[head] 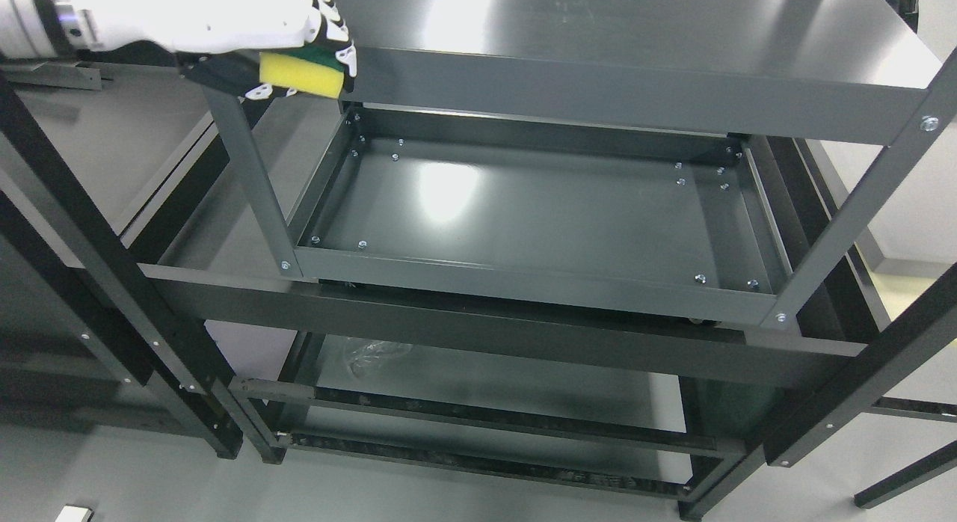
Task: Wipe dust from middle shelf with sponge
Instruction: 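Carry the sponge with the left hand over the middle shelf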
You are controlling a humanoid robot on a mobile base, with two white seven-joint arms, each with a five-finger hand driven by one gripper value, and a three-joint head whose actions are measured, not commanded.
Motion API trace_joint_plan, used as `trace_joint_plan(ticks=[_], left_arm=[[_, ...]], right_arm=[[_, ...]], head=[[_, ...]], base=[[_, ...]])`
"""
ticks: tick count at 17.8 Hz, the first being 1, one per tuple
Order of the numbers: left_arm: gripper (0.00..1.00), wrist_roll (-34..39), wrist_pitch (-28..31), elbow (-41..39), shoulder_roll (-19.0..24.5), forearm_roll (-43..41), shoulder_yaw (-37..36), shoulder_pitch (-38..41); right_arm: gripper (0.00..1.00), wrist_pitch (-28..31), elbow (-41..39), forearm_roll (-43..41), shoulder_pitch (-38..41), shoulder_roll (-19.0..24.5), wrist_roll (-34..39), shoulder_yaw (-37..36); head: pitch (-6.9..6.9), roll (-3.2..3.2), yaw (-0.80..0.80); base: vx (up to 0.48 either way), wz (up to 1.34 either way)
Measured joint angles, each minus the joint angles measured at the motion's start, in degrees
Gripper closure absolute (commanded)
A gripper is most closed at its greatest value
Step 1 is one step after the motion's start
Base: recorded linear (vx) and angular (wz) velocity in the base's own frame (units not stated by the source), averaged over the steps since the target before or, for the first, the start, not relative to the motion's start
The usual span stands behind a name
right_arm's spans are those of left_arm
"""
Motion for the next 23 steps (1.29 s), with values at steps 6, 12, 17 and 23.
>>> trace_joint_plan(ticks=[6, 12, 17, 23], left_arm=[[0.81, 0.9, 0.0, 5.3, -11.0, -8.6, 0.3, -3.8], [0.8, 12.9, 0.0, 11.1, -19.2, -13.1, -1.3, -5.3], [0.8, 21.6, 0.0, 16.1, -23.0, -11.5, -4.6, -5.6], [0.8, 24.3, 0.0, 20.6, -25.8, -7.3, -12.3, -5.7]], right_arm=[[0.0, 0.0, 0.0, 0.0, 0.0, 0.0, 0.0, 0.0], [0.0, 0.0, 0.0, 0.0, 0.0, 0.0, 0.0, 0.0], [0.0, 0.0, 0.0, 0.0, 0.0, 0.0, 0.0, 0.0], [0.0, 0.0, 0.0, 0.0, 0.0, 0.0, 0.0, 0.0]], head=[[0.0, 0.0, 0.0], [0.0, 0.0, 0.0], [0.0, 0.0, 0.0], [-0.01, 0.0, 0.0]], base=[[0.002, -0.01], [0.0, 0.0], [0.0, 0.0], [0.0, 0.0]])
